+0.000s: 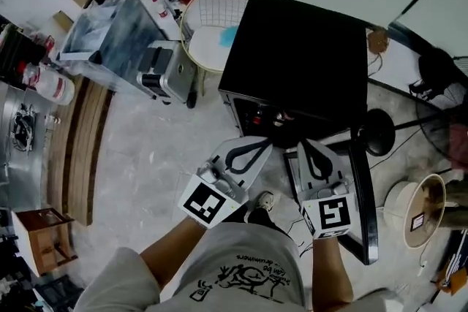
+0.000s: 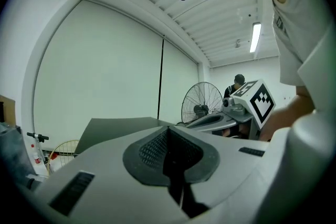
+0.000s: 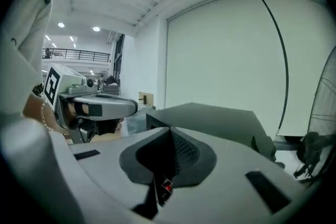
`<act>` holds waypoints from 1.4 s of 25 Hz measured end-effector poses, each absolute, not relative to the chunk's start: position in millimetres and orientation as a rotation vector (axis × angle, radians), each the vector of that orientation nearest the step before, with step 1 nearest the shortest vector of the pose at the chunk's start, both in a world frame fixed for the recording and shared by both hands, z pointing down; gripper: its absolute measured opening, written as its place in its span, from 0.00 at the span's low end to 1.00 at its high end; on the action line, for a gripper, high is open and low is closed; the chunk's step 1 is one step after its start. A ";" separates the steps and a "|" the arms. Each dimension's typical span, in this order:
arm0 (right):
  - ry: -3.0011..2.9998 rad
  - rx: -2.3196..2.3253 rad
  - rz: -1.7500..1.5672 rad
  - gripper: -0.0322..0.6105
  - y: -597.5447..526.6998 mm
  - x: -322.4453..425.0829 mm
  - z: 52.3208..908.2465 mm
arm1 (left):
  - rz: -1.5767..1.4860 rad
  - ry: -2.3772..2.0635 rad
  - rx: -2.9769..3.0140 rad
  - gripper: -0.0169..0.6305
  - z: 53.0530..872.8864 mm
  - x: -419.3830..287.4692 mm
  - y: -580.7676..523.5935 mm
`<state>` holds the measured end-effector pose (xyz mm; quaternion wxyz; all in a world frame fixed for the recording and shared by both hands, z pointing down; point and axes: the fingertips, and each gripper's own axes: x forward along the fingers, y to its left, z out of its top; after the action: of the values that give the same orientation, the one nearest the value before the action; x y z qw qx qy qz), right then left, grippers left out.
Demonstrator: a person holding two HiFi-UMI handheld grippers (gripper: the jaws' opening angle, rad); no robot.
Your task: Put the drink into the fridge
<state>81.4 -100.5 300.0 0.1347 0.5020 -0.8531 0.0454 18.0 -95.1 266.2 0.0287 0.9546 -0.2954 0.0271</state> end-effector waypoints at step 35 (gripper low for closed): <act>-2.558 1.425 -0.037 0.06 -49.3 81.2 165.6 | 0.039 -0.903 2.985 0.06 159.5 12.6 -50.9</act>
<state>81.2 -49.3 165.6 0.1064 0.4838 -0.8686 -0.0127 12.6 -50.9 159.5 0.0115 0.9570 -0.2896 0.0125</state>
